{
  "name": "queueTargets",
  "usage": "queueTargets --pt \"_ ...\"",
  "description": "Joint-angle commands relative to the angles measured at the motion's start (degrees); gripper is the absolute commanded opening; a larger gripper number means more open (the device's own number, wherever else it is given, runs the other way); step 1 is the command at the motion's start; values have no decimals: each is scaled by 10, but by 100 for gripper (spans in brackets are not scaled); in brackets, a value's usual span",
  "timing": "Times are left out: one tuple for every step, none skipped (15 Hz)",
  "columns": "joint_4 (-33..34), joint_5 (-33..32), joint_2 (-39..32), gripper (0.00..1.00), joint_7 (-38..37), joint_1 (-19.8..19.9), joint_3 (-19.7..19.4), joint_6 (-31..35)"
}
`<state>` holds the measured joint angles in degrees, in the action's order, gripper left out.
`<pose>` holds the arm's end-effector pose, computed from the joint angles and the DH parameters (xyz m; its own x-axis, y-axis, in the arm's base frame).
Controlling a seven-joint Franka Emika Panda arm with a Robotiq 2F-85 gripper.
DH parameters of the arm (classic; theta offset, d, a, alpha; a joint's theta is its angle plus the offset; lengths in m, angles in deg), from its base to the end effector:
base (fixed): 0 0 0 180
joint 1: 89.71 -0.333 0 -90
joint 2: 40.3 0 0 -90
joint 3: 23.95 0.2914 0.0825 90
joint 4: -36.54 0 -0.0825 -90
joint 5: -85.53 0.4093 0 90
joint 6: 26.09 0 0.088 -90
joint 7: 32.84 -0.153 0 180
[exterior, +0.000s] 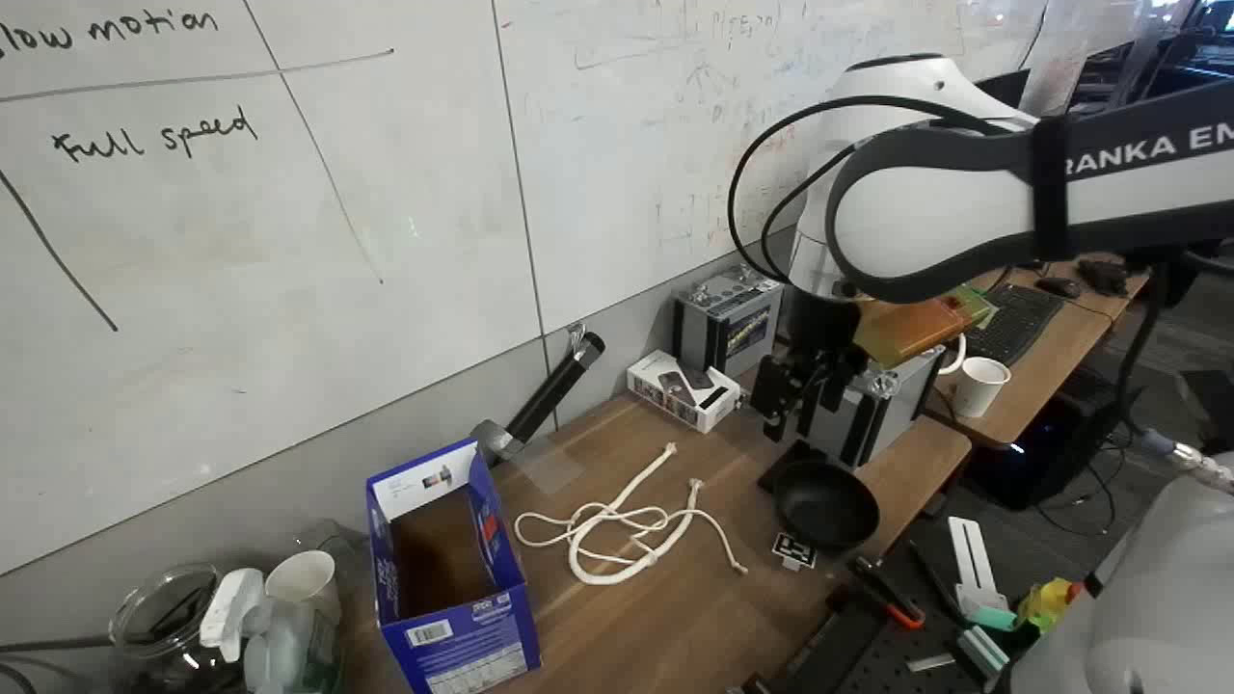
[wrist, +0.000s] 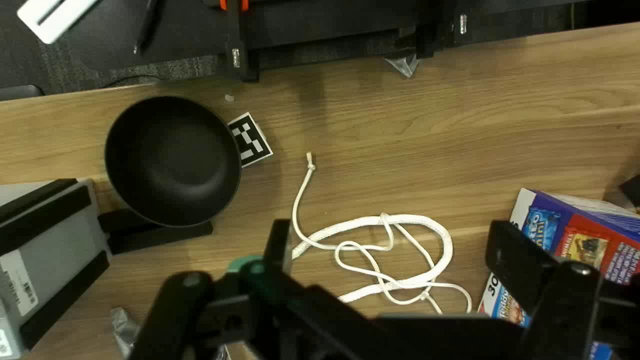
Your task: Pick up the two white ropes from the table and put them in the box
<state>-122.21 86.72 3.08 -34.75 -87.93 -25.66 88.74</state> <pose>0.3512 -0.0167 0.3468 0.9955 -0.0944 -0.0112 -0.0948 -0.9947 -0.0389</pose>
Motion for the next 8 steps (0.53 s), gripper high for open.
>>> queueTargets --pt "1 1 0 100 1 2 2 -1" --pt "1 1 0 100 1 2 2 -1" --pt "1 1 0 100 1 2 2 -1" --pt "1 1 0 100 1 2 2 -1" --pt "1 1 0 100 1 2 2 -1" --pt "1 1 0 100 1 2 2 -1" --pt "1 1 0 100 1 2 2 -1" --pt "1 0 -7 100 4 1 1 6"
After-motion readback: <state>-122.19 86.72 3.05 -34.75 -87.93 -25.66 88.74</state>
